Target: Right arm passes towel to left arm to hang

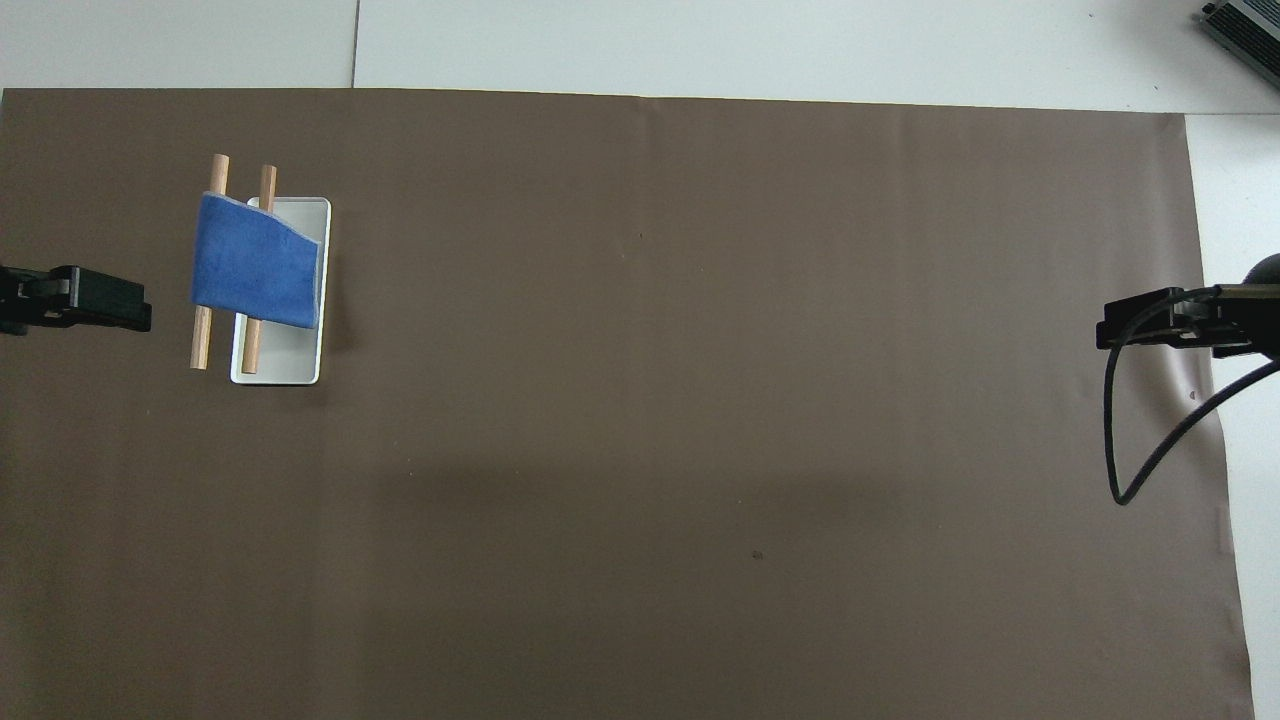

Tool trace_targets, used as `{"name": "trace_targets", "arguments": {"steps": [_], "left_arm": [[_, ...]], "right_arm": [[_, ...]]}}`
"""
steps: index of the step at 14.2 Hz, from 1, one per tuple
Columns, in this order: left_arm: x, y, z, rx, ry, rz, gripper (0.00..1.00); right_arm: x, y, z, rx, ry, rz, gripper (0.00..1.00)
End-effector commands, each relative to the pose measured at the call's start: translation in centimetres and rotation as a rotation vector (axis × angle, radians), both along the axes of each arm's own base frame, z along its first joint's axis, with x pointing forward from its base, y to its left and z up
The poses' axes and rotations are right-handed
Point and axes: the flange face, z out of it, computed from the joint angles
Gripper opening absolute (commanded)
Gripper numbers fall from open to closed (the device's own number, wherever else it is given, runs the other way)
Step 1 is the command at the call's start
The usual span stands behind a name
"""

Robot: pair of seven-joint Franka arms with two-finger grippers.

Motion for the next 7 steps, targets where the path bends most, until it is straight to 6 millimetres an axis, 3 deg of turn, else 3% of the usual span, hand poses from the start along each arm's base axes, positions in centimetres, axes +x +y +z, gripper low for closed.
{"name": "trace_targets", "arguments": {"steps": [1,5,7], "left_arm": [[-0.4,0.6,-0.3,0.016,0.031,-0.012,1.00],[-0.6,0.4,-0.5,0.015,0.028,-0.042,1.00],[-0.7,0.8,-0.6,0.014,0.039,-0.184,1.00]], "right_arm": [[-0.3,-0.1,0.5,0.021,0.003,0.007,1.00],[-0.8,-0.1,2.2,0.007,0.020,0.014,1.00],[-0.8,-0.1,2.0,0.007,0.017,0.014,1.00]]}}
